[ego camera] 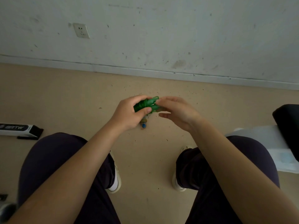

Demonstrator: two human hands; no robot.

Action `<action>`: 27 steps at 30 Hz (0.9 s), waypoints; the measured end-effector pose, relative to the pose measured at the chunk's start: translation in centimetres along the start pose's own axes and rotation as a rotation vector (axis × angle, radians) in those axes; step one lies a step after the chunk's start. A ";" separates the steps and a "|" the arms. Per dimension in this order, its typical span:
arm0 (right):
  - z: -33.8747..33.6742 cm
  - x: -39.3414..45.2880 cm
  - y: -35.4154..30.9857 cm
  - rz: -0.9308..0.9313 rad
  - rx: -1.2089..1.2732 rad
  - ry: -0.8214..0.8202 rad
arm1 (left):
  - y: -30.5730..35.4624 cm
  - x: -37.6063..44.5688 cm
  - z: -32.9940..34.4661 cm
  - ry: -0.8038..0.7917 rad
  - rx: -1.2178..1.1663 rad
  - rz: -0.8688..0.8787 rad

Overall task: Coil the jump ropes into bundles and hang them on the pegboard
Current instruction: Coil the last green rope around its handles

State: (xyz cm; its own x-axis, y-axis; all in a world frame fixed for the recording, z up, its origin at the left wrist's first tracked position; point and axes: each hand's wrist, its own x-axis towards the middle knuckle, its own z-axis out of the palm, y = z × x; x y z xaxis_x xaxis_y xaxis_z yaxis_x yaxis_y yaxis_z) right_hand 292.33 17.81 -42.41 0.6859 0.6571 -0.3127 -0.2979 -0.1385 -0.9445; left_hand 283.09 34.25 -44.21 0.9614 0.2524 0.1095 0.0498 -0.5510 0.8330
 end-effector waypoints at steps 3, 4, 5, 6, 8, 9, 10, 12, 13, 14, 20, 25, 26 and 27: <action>-0.3 0.0 0.1 -0.070 -0.103 -0.013 | -0.1 0.0 -0.6 0.002 -0.017 -0.014; -0.2 0.1 0.3 -0.085 -0.139 0.019 | -0.1 -0.1 -0.6 -0.006 -0.020 -0.005; -0.1 0.2 0.5 -0.099 -0.171 0.055 | 0.0 -0.2 -0.5 -0.016 -0.023 0.005; 0.2 0.3 0.7 -0.112 -0.194 0.090 | 0.1 -0.3 -0.3 -0.023 -0.026 0.013; 0.4 0.4 1.0 -0.132 -0.217 0.141 | 0.2 -0.3 -0.1 -0.023 -0.032 0.015; 0.5 0.4 1.1 -0.143 -0.226 0.157 | 0.2 -0.3 -0.1 -0.018 -0.029 0.014; 0.4 0.5 1.1 -0.156 -0.236 0.170 | 0.2 -0.2 -0.1 -0.011 -0.024 0.011; 0.4 0.5 1.0 -0.177 -0.259 0.195 | 0.1 -0.1 -0.1 -0.001 -0.013 0.004; 0.4 0.5 1.0 -0.177 -0.265 0.203 | 0.1 -0.1 0.0 0.004 -0.005 0.003; 0.5 0.5 1.1 -0.170 -0.264 0.210 | 0.1 -0.1 0.1 0.013 0.007 0.003; 0.9 0.4 1.2 -0.095 -0.132 0.308 | 0.1 0.1 0.3 0.065 0.046 -0.005; 1.5 0.0 1.0 -0.095 -0.040 0.301 | -0.1 0.1 0.3 0.024 0.017 -0.008; 1.4 0.0 0.9 -0.098 -0.024 0.277 | -0.2 0.1 0.3 -0.003 -0.009 -0.013; 1.3 0.0 0.8 -0.103 -0.012 0.260 | -0.2 0.1 0.2 -0.031 -0.033 -0.018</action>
State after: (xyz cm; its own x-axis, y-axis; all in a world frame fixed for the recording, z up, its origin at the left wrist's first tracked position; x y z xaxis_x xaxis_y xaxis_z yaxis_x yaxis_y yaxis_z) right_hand 291.19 18.68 -42.99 0.8599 0.4562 -0.2288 -0.2111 -0.0904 -0.9733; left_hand 283.22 34.23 -44.48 0.9685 0.2365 0.0781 0.0583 -0.5203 0.8520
